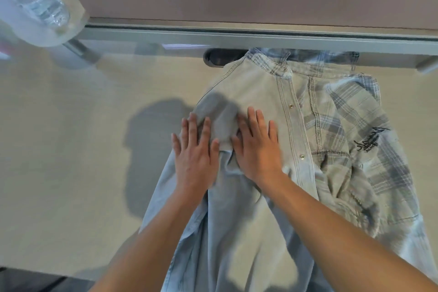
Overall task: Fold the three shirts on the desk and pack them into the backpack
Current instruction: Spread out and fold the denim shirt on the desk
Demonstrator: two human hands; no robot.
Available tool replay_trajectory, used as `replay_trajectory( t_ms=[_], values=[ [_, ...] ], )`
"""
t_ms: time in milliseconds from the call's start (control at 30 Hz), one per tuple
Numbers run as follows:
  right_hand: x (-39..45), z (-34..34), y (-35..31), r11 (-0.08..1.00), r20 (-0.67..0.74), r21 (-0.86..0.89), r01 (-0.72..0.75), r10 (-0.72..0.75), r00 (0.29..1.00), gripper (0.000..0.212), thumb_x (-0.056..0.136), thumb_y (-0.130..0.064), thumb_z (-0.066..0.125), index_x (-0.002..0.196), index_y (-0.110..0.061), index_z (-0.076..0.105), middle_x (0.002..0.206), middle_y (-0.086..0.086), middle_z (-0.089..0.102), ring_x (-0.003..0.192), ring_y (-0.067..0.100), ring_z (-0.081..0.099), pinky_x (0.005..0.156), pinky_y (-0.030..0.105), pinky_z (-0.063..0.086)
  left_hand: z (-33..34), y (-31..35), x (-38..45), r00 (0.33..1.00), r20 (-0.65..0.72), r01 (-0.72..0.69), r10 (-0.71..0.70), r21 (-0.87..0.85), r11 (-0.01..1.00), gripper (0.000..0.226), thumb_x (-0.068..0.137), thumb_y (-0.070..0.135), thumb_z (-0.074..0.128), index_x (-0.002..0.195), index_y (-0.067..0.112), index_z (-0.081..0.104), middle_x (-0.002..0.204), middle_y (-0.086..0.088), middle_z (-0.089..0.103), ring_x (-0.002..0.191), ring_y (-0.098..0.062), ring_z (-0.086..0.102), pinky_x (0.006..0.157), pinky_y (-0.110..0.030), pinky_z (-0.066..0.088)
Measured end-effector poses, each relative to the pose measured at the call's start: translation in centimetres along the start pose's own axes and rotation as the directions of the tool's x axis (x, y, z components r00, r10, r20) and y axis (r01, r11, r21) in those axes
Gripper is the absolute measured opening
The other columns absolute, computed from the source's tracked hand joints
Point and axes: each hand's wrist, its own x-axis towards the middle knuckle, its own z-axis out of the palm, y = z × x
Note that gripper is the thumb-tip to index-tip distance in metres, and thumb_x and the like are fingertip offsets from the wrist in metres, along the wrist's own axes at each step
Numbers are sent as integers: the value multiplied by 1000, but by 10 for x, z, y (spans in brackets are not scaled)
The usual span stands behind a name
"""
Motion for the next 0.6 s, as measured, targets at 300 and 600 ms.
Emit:
replay_trajectory(
  t_ms=[300,600],
  values=[
    [2,20,4,997,-29,-78,-11,8,1000,74,107,-62,13,168,-20,9,176,6,1,162,27,-3,129,55,2,20,-42,-36,996,-10,90,-89,50,995,65,107,59,9,166,33,0,174,-1,-9,160,-19,-14,128,-52,-5],
    [-26,-7,-24,966,-20,160,203,-203,979,69,108,-51,28,165,-12,24,174,12,14,161,29,10,129,54,14,5,-47,-98,953,-13,300,-302,-78,951,75,99,63,1,166,32,14,174,-7,6,161,-22,-4,128,-52,-4]
  ],
)
